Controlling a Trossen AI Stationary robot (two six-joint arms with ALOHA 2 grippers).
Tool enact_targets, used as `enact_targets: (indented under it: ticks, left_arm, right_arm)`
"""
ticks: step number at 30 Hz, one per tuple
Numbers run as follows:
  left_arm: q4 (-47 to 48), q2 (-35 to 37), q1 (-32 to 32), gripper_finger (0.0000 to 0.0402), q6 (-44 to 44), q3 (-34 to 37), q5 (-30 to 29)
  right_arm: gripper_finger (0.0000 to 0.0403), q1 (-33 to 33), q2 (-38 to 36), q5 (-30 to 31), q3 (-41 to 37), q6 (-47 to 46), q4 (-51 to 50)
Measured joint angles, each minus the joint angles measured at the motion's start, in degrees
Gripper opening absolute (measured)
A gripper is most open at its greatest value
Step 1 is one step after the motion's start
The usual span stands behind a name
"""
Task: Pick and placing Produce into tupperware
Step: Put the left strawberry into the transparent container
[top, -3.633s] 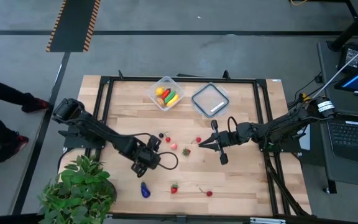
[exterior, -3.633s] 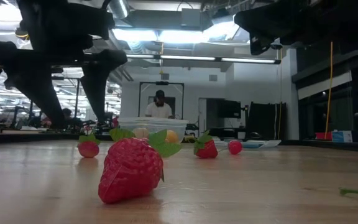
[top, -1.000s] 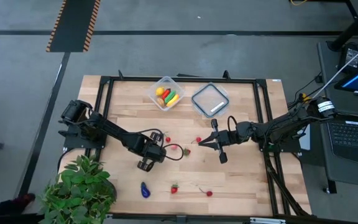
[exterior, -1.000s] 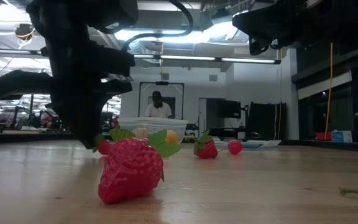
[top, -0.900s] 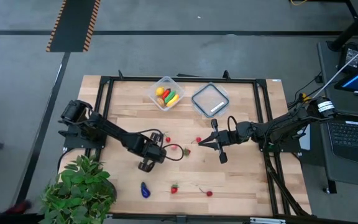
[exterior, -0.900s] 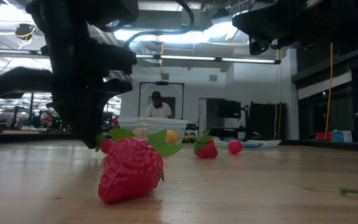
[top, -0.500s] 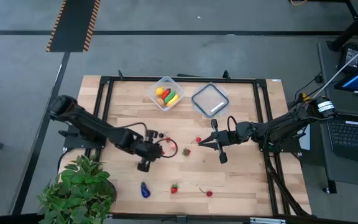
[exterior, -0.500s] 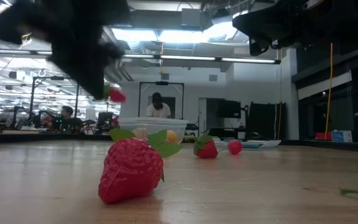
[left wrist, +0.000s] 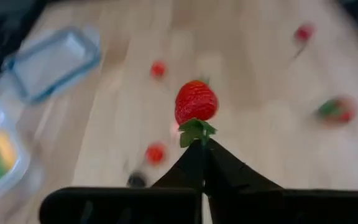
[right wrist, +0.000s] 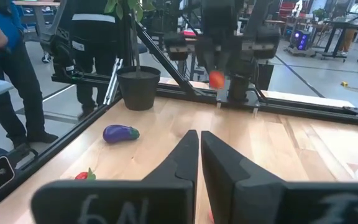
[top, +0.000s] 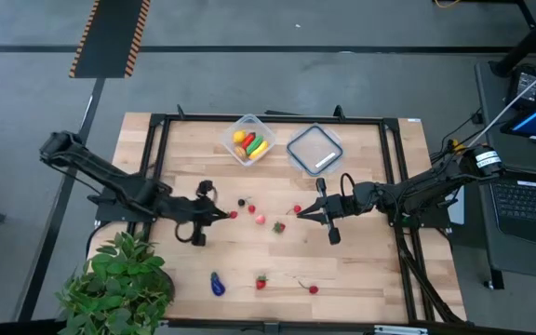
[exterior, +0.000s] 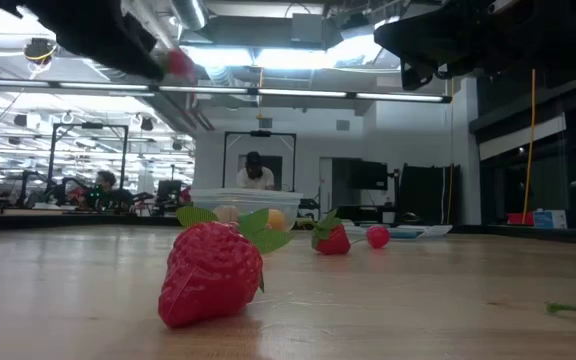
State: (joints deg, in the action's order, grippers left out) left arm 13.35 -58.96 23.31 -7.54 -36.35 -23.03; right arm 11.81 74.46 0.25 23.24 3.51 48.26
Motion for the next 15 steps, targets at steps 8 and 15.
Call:
enact_targets:
  ticks: [8, 15]
  left_arm:
    - [-34.04, 6.49, -0.01, 0.0000, 8.59, 15.71, 6.90]
    - [-38.88, 5.38, -1.05, 0.0000, 6.68, 18.65, 7.37]
  right_arm:
    - [0.0023, -0.01, 0.00, 0.00, 0.00, -0.23, -0.06]
    - [0.0023, 0.00, 0.00, 0.07, 0.00, 2.84, 0.03]
